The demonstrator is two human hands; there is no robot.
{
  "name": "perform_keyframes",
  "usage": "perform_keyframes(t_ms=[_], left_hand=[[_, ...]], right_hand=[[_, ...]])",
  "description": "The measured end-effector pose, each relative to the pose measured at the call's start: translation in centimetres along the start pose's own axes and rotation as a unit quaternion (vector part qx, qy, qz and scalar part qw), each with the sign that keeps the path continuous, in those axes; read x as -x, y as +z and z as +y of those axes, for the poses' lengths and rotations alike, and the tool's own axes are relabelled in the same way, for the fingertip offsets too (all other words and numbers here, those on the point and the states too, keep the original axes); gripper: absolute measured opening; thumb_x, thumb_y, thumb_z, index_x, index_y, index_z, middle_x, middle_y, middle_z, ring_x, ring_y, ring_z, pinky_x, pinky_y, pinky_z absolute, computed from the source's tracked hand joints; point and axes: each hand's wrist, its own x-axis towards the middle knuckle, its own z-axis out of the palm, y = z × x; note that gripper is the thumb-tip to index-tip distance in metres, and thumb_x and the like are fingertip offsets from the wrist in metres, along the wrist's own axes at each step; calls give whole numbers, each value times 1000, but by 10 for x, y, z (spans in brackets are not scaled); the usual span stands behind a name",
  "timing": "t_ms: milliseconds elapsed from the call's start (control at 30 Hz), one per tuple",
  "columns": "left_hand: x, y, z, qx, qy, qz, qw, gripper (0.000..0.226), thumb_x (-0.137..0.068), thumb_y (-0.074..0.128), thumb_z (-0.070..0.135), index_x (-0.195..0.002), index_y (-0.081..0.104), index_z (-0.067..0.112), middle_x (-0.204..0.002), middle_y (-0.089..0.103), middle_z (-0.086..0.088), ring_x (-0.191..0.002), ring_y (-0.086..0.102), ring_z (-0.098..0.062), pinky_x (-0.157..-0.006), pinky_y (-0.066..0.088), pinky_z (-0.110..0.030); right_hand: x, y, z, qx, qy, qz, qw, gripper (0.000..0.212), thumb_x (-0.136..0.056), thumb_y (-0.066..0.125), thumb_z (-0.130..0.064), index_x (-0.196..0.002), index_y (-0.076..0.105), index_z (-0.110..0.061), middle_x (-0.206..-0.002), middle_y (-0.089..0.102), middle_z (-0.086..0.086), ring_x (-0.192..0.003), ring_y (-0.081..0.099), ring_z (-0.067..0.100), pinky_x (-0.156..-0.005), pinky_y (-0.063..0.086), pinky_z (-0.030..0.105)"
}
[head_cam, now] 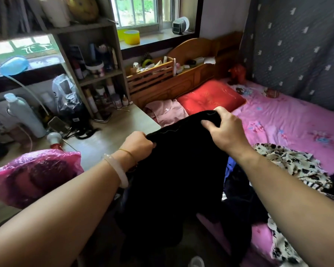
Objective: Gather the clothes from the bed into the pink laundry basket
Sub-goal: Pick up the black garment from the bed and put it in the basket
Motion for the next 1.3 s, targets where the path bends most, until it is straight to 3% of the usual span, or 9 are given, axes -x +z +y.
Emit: perform_keyframes(t_ms=[133, 267, 367, 467, 567, 667, 767, 1000, 1300], left_hand=[[20, -7, 28, 501, -118, -49, 856, 23, -93, 42, -6, -76, 54, 4, -75, 56, -13, -64, 57, -23, -44, 54, -29], [31, -10, 40, 623, -121, -37, 772, 23, -94, 36, -7, -104, 55, -2, -86, 56, -13, -64, 58, -23, -47, 56, -31], [36, -13, 37, 635, -132, -47, 760, 25, -93, 41, -7, -114, 53, -2, -104, 58, -19, -70, 62, -28, -47, 58, -30], [43, -19, 26, 620, -109, -100, 771, 14, -87, 56, -5, -100, 58, 0, -103, 59, -18, -90, 63, -27, -59, 60, -32], [48, -28, 4, 466, -14, -171, 868, 21, -80, 72, 6, -97, 63, 14, -81, 65, -1, -73, 62, -11, -70, 56, -23], [43, -29, -26, 321, 14, -108, 941, 58, -64, 85, 8, -113, 56, 20, -66, 63, 10, -57, 62, 0, -58, 51, -14], [35, -16, -47, 196, 21, -52, 979, 123, -23, 91, 48, -135, 48, 23, -120, 53, -3, -106, 60, -14, -95, 52, -31], [46, 26, -55, 399, 21, -100, 911, 14, -79, 74, 4, -90, 69, 13, -92, 69, -8, -76, 65, -16, -82, 51, -32], [51, 31, -44, 607, -46, -175, 774, 23, -92, 58, 16, -111, 69, 10, -96, 75, -9, -77, 73, -21, -70, 59, -30]], right_hand=[[23, 25, -26, -173, 89, -128, 973, 14, -87, 68, -24, -90, 56, -16, -77, 60, -3, -75, 56, 15, -70, 43, 29], [41, 31, -45, -341, 106, -288, 889, 52, -77, 75, -40, -117, 50, -17, -104, 65, 1, -99, 62, 14, -85, 51, 28], [46, 35, -46, -264, 36, -277, 923, 80, -62, 85, -28, -130, 44, -21, -114, 63, -5, -106, 60, 5, -93, 49, 23], [45, 42, -46, -266, 48, -206, 940, 43, -66, 77, -8, -105, 62, -19, -92, 69, -2, -85, 64, 11, -80, 53, 28], [42, 40, -48, -383, 120, -204, 893, 29, -76, 69, 10, -92, 68, -14, -82, 70, -3, -73, 64, 9, -73, 53, 21], [39, 36, -51, -456, 163, -203, 851, 24, -76, 70, 8, -94, 70, -7, -78, 74, 0, -69, 68, 10, -69, 55, 23], [38, 34, -61, -525, 194, -219, 799, 21, -77, 65, 8, -93, 69, -4, -77, 75, 4, -66, 70, 15, -68, 58, 26], [24, 27, -78, -616, 211, -231, 723, 56, -74, 68, -17, -126, 57, -2, -107, 70, 15, -79, 72, 21, -65, 58, 30], [46, 32, -43, -484, 290, -343, 750, 49, -69, 74, -11, -115, 65, 2, -100, 72, 19, -74, 71, 25, -69, 59, 34]])
